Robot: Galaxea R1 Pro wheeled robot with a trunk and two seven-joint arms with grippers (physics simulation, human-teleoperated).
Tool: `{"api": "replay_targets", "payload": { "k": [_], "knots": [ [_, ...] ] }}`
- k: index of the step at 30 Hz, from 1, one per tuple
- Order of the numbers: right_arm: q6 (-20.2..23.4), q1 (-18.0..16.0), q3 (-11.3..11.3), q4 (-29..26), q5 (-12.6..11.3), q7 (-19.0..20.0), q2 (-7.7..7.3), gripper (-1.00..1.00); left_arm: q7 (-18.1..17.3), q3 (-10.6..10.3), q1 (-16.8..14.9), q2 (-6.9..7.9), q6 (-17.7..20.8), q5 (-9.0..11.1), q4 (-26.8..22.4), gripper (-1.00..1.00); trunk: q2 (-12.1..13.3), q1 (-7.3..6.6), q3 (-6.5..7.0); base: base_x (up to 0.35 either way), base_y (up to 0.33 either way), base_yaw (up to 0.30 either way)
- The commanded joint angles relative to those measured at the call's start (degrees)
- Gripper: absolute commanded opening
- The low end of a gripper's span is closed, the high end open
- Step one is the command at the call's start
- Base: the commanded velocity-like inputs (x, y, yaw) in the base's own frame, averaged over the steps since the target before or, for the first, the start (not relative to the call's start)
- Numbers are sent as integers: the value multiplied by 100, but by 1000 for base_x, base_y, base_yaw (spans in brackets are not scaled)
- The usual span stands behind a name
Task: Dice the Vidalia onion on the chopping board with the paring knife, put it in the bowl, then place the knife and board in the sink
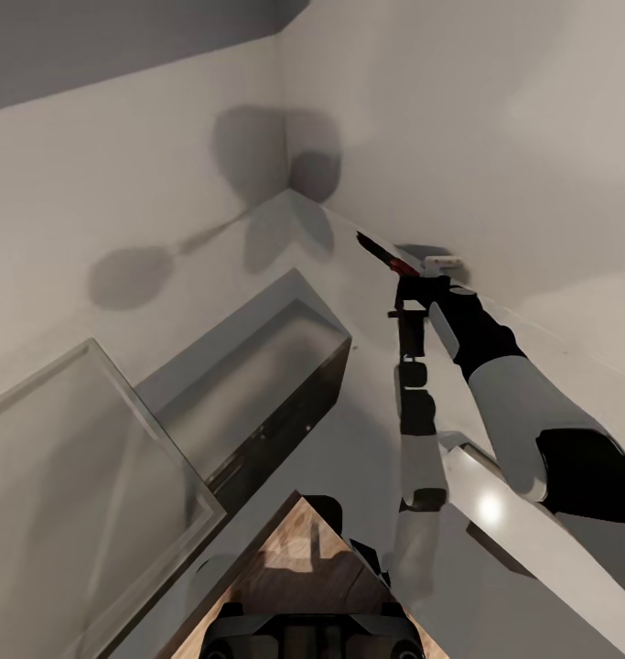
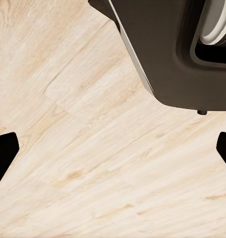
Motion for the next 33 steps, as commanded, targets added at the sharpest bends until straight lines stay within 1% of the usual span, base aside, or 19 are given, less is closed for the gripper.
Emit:
{"api": "replay_targets", "payload": {
  "k": [1,5,8,9,15,33],
  "knots": [
    [54,1,25,169,-18,13,9,100,-7,-37,3,6,-8,58,-9,100,-7,5,-7,0,0,0],
    [54,1,25,179,-18,13,40,100,-7,-37,3,5,-6,57,-9,100,-7,5,-7,0,0,0],
    [48,1,25,343,-23,13,58,100,-7,-37,3,6,-8,56,-9,100,-7,5,-7,0,0,0],
    [46,1,25,422,-26,13,85,100,-7,-37,3,5,-8,56,-9,100,-7,5,-7,0,0,0],
    [45,1,25,474,-23,13,142,100,-7,-37,3,6,-9,57,-9,100,-7,5,-7,0,0,0],
    [45,1,25,477,-18,11,142,100,-7,-37,3,7,-8,57,-9,100,-7,5,-7,0,0,0]
  ]
}}
